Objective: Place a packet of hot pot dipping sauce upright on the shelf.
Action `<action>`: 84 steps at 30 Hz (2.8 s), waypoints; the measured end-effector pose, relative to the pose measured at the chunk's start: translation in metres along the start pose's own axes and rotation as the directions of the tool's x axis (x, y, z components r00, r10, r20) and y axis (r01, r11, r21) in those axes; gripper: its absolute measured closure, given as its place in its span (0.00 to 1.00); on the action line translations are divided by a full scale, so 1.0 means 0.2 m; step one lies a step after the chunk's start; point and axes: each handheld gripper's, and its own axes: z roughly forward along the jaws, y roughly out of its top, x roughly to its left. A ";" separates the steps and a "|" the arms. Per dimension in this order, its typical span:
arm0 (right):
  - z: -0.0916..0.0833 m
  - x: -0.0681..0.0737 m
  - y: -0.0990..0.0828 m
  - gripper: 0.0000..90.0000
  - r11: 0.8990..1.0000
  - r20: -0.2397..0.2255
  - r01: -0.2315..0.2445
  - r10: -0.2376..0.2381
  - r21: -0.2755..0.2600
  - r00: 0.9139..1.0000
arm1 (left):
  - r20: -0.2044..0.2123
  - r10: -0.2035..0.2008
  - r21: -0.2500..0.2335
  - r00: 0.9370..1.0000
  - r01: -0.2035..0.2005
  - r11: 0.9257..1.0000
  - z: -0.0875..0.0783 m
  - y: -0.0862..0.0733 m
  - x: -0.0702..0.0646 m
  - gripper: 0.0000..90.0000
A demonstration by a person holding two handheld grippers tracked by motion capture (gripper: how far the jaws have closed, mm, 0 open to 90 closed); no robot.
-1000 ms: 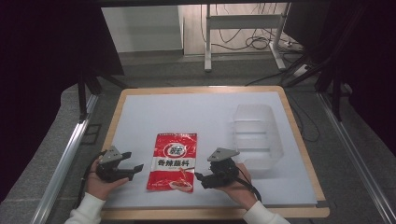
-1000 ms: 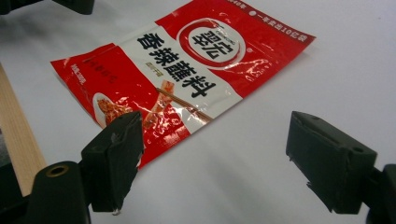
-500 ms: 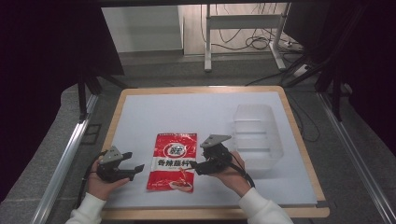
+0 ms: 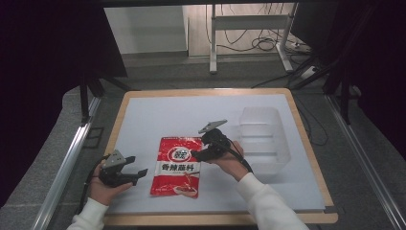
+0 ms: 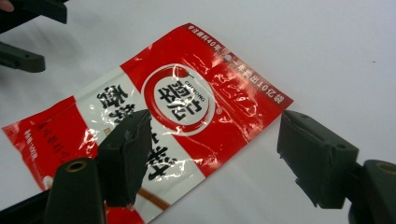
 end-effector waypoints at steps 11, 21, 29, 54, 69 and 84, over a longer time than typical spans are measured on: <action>0.13 -0.07 0.10 0.30 0.998 -0.005 -0.018 0.018 0.053 1.000 | 0.001 0.001 0.000 1.000 -0.001 1.000 0.00 0.00 0.00 0.28; 0.27 -0.17 0.15 0.30 0.990 -0.025 -0.073 0.077 0.119 0.997 | 0.003 0.003 -0.002 1.000 -0.003 1.000 0.00 0.00 0.00 0.28; 0.36 -0.27 0.16 0.32 0.980 -0.011 -0.124 0.127 0.157 0.992 | 0.003 0.005 -0.002 1.000 -0.005 1.000 0.00 0.00 0.00 0.28; 0.43 -0.34 0.12 0.70 0.963 -0.075 -0.150 0.170 0.224 0.982 | 0.003 0.009 -0.001 1.000 -0.009 1.000 0.00 0.00 0.00 0.28; 0.33 -0.30 0.13 0.99 0.983 -0.088 -0.050 0.067 0.177 0.994 | 0.000 0.008 0.001 1.000 -0.008 1.000 0.00 0.00 0.00 0.28; 0.19 -0.23 0.14 0.99 0.994 -0.133 -0.002 0.017 0.113 0.991 | -0.012 0.004 0.005 1.000 -0.004 1.000 0.05 0.05 0.02 0.29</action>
